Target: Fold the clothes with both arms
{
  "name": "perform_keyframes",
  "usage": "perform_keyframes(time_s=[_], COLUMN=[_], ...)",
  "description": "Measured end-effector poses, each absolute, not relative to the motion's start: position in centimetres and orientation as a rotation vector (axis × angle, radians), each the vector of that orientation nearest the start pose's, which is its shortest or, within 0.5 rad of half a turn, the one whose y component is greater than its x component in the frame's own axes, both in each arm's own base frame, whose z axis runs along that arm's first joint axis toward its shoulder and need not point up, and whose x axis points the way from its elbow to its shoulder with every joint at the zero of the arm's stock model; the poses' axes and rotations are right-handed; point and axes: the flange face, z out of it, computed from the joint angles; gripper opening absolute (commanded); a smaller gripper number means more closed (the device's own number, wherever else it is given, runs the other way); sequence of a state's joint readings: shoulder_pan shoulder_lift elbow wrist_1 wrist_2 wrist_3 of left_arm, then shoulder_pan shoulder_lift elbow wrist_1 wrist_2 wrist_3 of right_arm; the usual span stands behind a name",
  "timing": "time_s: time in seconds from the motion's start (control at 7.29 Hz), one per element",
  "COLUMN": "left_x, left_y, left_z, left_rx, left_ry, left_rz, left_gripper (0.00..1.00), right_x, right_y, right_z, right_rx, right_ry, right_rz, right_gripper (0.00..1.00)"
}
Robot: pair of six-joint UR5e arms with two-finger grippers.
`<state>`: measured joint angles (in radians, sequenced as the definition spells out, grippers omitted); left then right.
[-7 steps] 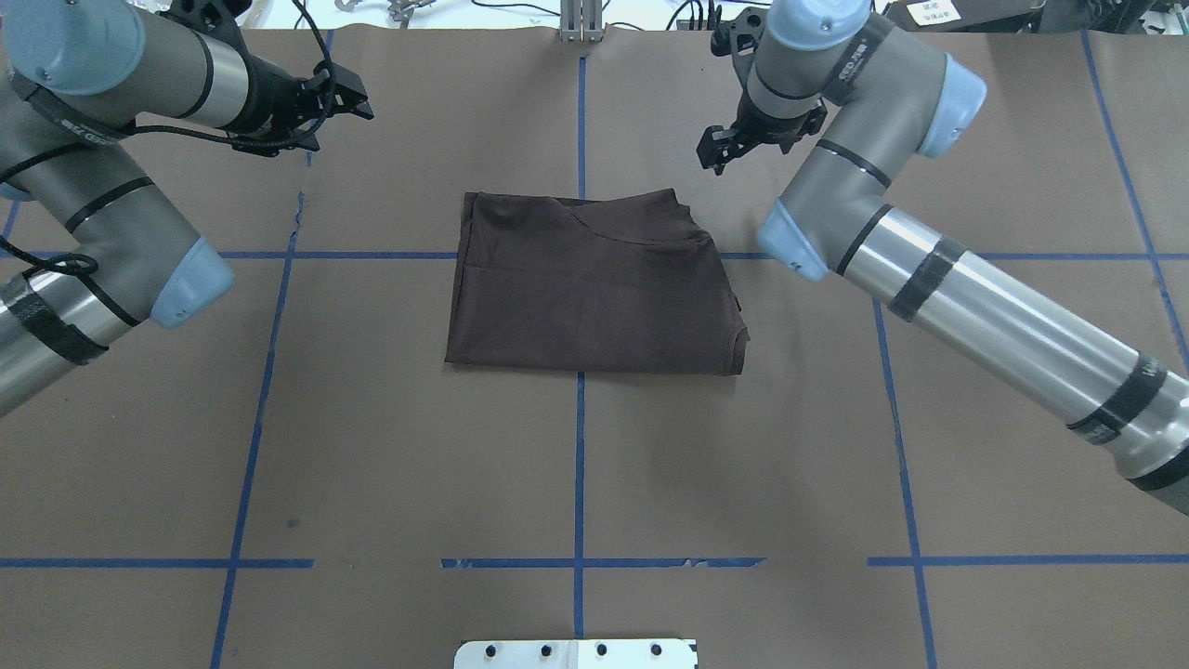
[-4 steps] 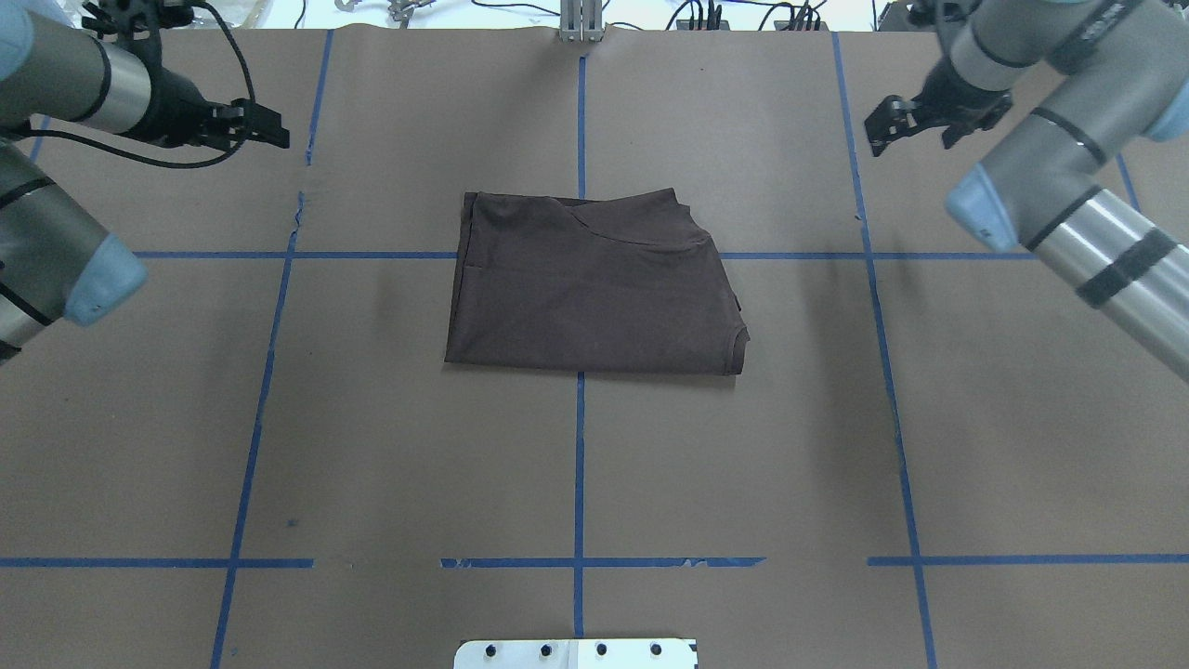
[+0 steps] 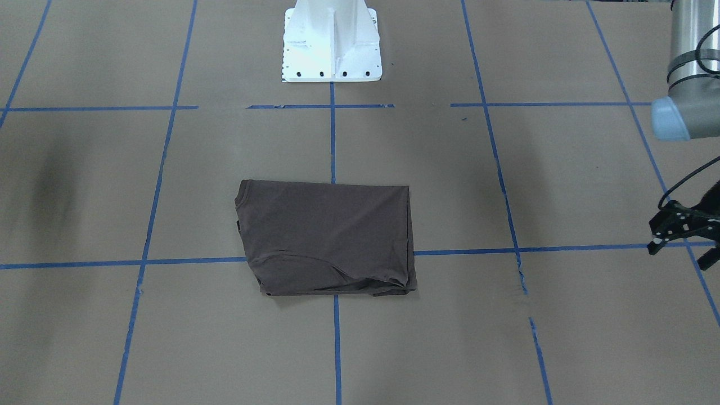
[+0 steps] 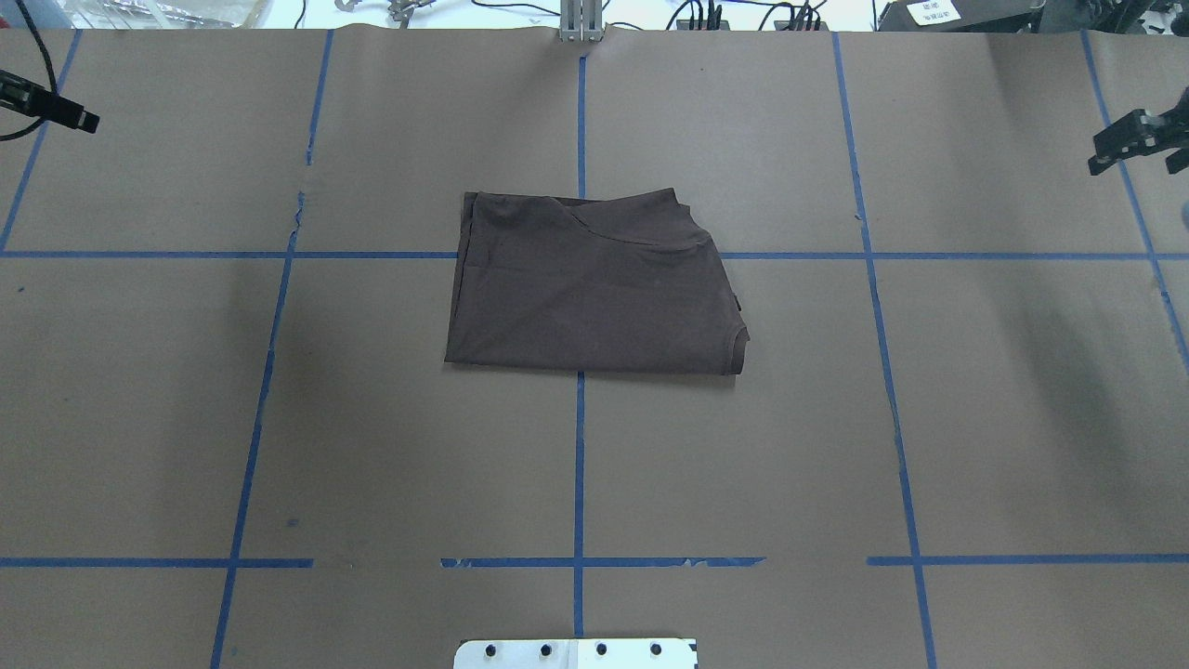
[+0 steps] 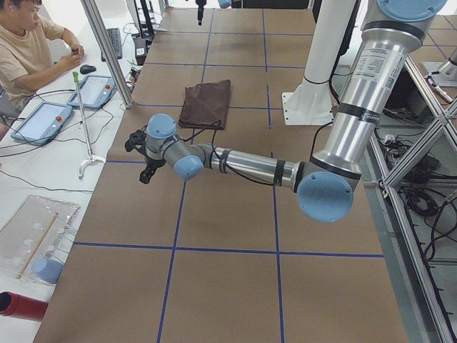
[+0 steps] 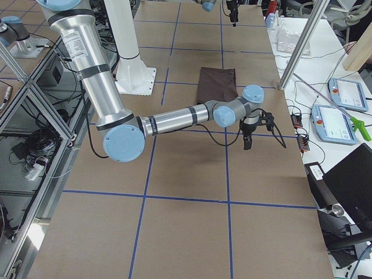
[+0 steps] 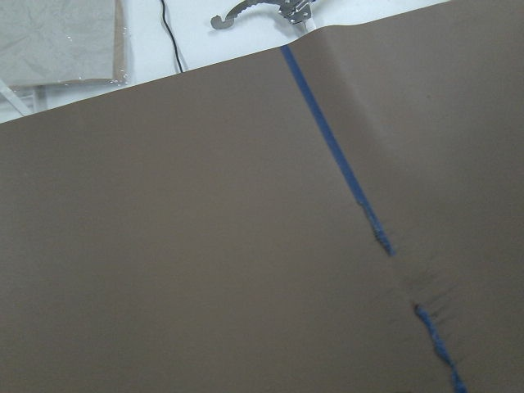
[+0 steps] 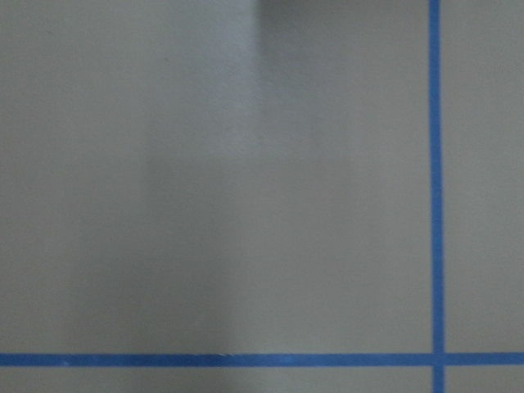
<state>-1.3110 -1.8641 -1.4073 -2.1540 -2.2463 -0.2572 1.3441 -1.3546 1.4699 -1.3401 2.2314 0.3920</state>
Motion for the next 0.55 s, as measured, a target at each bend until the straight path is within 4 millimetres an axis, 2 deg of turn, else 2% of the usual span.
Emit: perform_keyframes(time_s=[0.14, 0.27, 0.41, 0.55], left_x=[5.6, 2.0, -0.3, -1.7], left_y=[-63.4, -63.1, -62.1, -60.3], left_z=[53.0, 54.9, 57.0, 58.8], left_rx=[0.465, 0.399, 0.298, 0.219], left_ry=[0.772, 0.746, 0.738, 0.752], left_rz=[0.288, 0.313, 0.304, 0.278], left_gripper=[1.00, 1.00, 1.00, 1.00], right_x=[-3.5, -1.2, 1.0, 2.6], right_y=[-58.6, -57.7, -57.1, -56.8], right_z=[59.6, 61.0, 61.9, 62.0], right_rx=[0.117, 0.102, 0.081, 0.069], right_ry=[-0.712, -0.699, -0.689, -0.686], right_rz=[0.023, 0.009, -0.004, -0.021], right_gripper=[1.00, 1.00, 1.00, 1.00])
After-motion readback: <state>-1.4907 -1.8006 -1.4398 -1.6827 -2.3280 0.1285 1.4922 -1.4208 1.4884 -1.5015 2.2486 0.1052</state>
